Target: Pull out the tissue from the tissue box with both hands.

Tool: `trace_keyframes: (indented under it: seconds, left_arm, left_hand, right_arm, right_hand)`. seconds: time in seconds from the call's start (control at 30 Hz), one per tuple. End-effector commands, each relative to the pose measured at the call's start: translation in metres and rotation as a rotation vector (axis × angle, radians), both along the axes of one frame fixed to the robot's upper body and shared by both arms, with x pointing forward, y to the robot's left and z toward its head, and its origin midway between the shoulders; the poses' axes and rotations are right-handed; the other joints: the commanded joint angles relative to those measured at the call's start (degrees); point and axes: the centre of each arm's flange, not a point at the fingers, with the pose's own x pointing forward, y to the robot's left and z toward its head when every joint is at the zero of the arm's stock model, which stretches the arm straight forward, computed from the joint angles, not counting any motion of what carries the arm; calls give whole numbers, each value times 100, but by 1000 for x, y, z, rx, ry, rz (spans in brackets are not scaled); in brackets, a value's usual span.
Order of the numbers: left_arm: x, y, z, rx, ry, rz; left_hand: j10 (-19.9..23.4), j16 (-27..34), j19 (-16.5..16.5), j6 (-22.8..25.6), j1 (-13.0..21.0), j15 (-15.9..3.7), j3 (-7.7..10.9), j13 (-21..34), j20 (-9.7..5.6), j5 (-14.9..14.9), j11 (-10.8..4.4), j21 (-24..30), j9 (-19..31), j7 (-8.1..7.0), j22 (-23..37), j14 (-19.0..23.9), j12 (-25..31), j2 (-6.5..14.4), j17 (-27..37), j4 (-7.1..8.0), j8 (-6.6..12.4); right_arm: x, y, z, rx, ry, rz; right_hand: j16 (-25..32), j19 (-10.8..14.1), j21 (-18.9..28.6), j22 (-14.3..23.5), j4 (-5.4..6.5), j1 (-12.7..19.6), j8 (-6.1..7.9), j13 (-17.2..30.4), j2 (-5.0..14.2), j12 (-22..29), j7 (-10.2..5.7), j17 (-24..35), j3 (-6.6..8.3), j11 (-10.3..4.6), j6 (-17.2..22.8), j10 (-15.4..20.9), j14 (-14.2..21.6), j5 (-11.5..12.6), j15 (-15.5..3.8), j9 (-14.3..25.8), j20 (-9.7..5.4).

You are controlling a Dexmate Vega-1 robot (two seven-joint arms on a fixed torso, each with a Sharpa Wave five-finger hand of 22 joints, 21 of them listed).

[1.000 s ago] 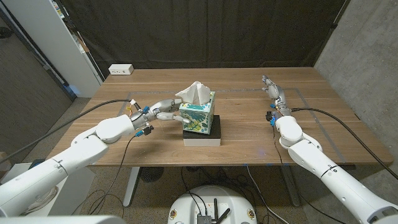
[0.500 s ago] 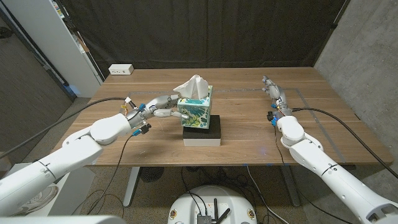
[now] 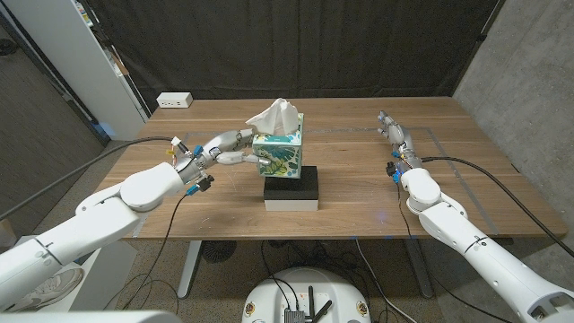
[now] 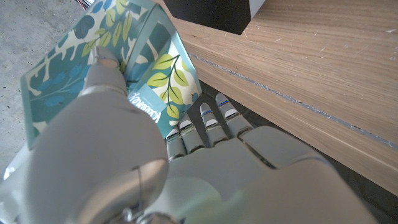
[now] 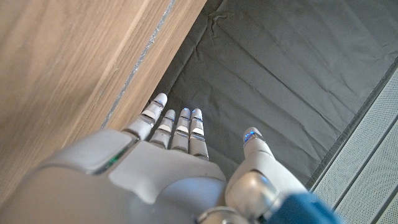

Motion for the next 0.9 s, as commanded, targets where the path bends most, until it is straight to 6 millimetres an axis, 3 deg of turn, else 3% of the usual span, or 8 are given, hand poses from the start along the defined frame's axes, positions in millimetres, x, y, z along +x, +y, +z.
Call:
trace_keyframes:
  seconds: [0.03, 0.37, 0.53, 0.73, 0.9]
  left_arm:
    - [-13, 4, 1, -24, -16, 19]
    - [-9, 8, 0, -39, -13, 14]
    - [-8, 7, 0, -38, -12, 12]
    - [-8, 6, 0, -43, -13, 13]
    - [-8, 5, 0, -44, -13, 13]
  left_hand:
    - [44, 27, 5, 28, -1, -421, 42, 20, 28, -13, -5, 2, 295, 18, 33, 33, -15, 52, 18, -13, 434]
    - [35, 13, -1, 14, -21, -431, 64, 36, 28, -12, -2, 2, 291, 35, 34, 4, -38, 83, 16, -15, 446]
    - [25, 2, -4, 5, -30, -451, 73, 43, 21, -13, 1, 2, 290, 41, 35, -23, -52, 93, 15, -18, 451]
    - [-3, -3, -14, -25, -37, -452, 83, 50, 8, -13, 4, 0, 288, 52, 35, -35, -73, 102, 15, -23, 449]
    - [-55, -3, -15, -102, -48, -451, 94, 61, -4, -14, 15, 1, 284, 49, 35, -37, -106, 108, 13, -30, 431]
  right_arm:
    - [2, 2, 0, -5, 3, 24]
    - [1, 4, -3, 19, 17, 86]
    - [-1, 3, -9, 63, 19, 212]
    - [-9, 1, -16, 97, 21, 297]
    - [-16, -1, -22, 114, 7, 324]
  right_hand:
    - [-28, 39, -29, 28, -48, -25, 13, 16, -9, -15, 10, 15, 21, 12, -4, 22, -9, 2, 5, 22, -19]
    - [-53, 41, -65, 28, -57, -24, -11, 14, 27, -40, -28, 8, 33, -31, -68, -46, -84, 4, -59, 18, -145]
    - [-68, -57, -163, 28, 138, -146, -56, 6, 249, -76, -116, 55, 103, -95, -246, -206, -240, 11, -186, 12, -348]
    - [-88, -216, -271, 25, 402, -305, -76, -9, 284, -119, -135, 116, 172, -141, -470, -459, -439, 41, -217, 4, -395]
    - [-107, -262, -298, 22, 433, -316, -94, -16, 253, -122, -94, 119, 190, -144, -583, -523, -520, 46, -184, 1, -387]
